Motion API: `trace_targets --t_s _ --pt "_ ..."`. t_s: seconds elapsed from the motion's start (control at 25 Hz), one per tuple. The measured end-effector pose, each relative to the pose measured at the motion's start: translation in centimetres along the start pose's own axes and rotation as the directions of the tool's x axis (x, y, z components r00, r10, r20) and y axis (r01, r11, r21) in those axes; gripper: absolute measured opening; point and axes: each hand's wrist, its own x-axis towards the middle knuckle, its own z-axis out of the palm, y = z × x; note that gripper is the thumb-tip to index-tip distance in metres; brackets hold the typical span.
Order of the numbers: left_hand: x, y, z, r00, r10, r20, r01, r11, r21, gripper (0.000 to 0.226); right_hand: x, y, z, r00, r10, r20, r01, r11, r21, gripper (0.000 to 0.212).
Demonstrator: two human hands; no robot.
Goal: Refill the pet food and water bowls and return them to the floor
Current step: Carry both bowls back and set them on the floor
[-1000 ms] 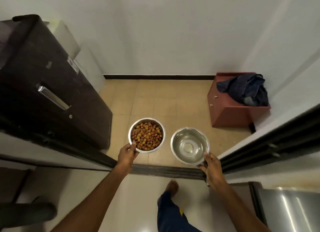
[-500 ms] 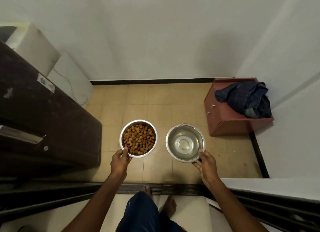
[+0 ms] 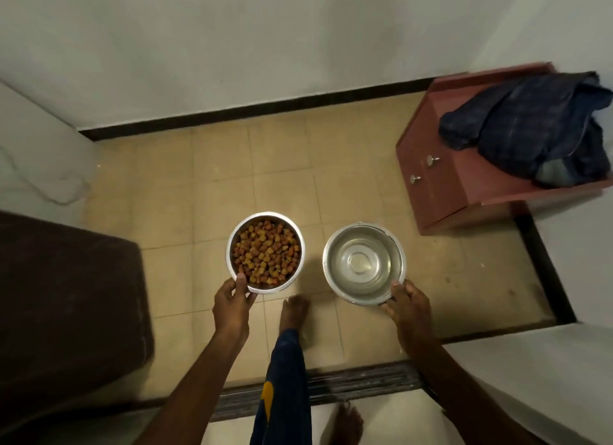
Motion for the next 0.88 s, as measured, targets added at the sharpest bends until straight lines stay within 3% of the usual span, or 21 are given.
trace_targets --t_s 0.32,0.52,0.88 --pt "25.1 -13.6 6.0 0.998 -0.053 -0.013 0.055 0.986 0.159 0.035 24.4 17.1 5.9 0.988 0.079 -0.135 -0.073 0.996 0.046 0.014" --pt "37.0 -18.3 9.7 0.999 -0.043 -0.024 0.047 0.974 0.220 0.045 35.4 23.1 9.1 0.989 0.070 -0.132 -0.066 0.997 0.033 0.016" --pt "42.8 -23.0 11.4 0.999 -0.027 -0.031 0.037 0.914 0.404 0.045 43.3 26.6 10.0 0.983 0.086 -0.161 -0.092 0.995 -0.032 0.031"
